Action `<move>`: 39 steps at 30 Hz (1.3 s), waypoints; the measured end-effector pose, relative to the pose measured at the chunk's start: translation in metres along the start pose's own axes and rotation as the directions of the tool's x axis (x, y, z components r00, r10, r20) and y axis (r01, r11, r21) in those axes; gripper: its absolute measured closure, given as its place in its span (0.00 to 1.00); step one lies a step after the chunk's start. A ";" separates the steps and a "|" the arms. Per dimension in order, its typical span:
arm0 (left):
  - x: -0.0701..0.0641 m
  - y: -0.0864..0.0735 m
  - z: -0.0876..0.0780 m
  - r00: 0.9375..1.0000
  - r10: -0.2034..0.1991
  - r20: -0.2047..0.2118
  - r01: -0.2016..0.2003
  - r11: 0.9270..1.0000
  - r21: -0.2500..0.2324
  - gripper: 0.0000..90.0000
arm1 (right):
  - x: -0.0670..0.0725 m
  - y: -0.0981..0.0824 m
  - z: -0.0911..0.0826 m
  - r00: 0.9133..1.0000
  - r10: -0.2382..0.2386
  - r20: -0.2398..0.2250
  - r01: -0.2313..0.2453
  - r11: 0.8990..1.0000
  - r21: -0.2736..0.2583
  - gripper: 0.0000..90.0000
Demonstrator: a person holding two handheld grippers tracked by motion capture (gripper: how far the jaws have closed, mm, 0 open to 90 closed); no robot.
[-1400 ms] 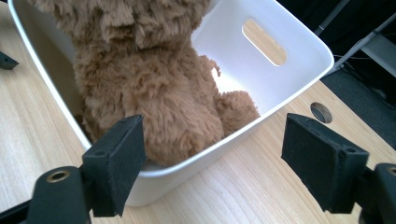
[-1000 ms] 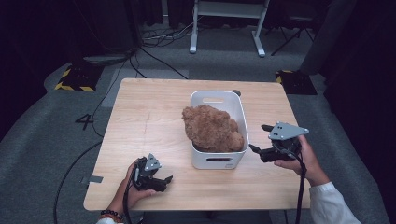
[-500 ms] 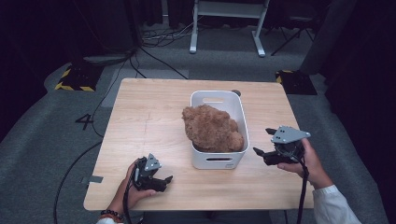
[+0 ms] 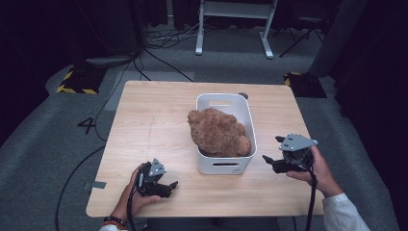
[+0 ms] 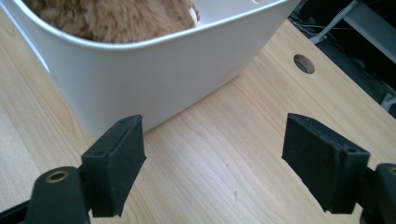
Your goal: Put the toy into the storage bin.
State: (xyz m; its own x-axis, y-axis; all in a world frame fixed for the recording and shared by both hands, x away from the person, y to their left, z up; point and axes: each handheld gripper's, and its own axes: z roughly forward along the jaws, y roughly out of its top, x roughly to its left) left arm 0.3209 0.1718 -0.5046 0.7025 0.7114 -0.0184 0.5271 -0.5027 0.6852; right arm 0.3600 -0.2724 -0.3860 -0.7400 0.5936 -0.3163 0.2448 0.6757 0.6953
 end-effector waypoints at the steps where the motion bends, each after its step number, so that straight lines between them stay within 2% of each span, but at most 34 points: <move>1: 0.000 0.000 0.000 1.000 0.000 0.000 0.000 1.000 0.000 0.17 | 0.001 -0.003 0.002 1.000 0.003 0.000 -0.003 1.000 0.007 0.25; 6: 0.000 0.000 0.000 1.000 0.000 0.000 0.000 1.000 0.000 0.17 | 0.000 -0.012 0.007 1.000 -0.004 0.008 0.004 0.999 0.047 0.25; 7: 0.000 0.000 0.000 1.000 0.000 0.000 0.000 1.000 0.000 0.17 | 0.001 -0.013 0.008 1.000 0.010 0.009 -0.010 0.999 0.048 0.25; 17: 0.000 0.000 0.000 1.000 0.000 0.000 0.000 1.000 0.000 0.17 | -0.001 -0.032 0.014 1.000 0.026 0.017 -0.027 0.996 0.087 0.27; 39: 0.000 0.000 0.000 1.000 0.000 0.000 0.000 1.000 0.000 0.17 | -0.006 -0.066 0.012 0.999 0.044 0.011 -0.045 0.992 0.117 0.27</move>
State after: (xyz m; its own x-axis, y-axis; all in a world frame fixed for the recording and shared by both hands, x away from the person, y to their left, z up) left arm 0.3209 0.1718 -0.5046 0.7026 0.7113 -0.0183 0.5270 -0.5030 0.6850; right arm 0.3562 -0.3154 -0.4381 -0.7217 0.6273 -0.2926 0.3494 0.6951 0.6283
